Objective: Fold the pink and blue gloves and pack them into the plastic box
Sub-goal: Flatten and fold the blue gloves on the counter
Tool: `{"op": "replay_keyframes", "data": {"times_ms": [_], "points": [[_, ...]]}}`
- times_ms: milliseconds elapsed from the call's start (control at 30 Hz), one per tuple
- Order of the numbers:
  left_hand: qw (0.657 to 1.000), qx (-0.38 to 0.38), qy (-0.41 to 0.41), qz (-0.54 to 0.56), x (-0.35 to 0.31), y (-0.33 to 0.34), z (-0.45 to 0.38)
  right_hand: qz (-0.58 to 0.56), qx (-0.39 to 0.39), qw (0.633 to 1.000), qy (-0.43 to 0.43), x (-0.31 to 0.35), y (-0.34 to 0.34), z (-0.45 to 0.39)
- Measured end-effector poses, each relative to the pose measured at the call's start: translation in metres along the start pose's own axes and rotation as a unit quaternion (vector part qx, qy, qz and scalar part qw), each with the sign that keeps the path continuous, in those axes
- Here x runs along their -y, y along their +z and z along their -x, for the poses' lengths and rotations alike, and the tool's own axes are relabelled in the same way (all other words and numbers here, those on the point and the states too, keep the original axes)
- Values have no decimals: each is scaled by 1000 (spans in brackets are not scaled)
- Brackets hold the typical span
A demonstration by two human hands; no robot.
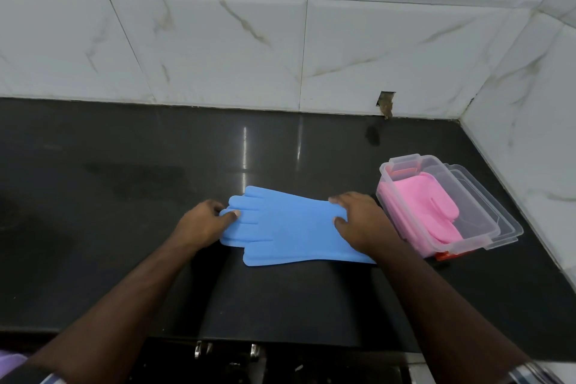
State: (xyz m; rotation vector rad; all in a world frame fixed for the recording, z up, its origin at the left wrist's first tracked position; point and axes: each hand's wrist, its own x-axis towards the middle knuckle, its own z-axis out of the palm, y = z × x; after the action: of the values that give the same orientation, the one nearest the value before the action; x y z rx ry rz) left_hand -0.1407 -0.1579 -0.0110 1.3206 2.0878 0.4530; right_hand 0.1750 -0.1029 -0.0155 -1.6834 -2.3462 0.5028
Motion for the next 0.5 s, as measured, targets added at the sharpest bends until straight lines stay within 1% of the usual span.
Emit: {"op": "replay_keyframes", "data": {"times_ms": [67, 133, 200, 267, 333, 367, 433, 500], "points": [[994, 5, -19, 108, 0, 0, -2, 68, 33, 997, 10, -1, -1, -14], [978, 15, -41, 204, -1, -1, -5, 112, 71, 991, 33, -3, -2, -24], [974, 13, -30, 223, -4, -5, -9, 111, 76, 990, 48, -5, -3, -31], [972, -8, 2, 233, -7, -10, -15, 61, 47, 996, 54, -7, -2, -36], [971, -36, 20, 234, -8, -16, -24, 15, -6, 998, 57, -8, -3, -39], [975, -48, 17, 217, -7, -18, -29, 23, -23, 998, 57, -7, -4, -39], [986, -64, 9, 152, -5, -20, -35, 82, -20, 995, 56, -1, -4, -37], [994, -59, 0, 87, -3, -17, -38, 102, -31, 993, 48, 7, -1, -33]]}}
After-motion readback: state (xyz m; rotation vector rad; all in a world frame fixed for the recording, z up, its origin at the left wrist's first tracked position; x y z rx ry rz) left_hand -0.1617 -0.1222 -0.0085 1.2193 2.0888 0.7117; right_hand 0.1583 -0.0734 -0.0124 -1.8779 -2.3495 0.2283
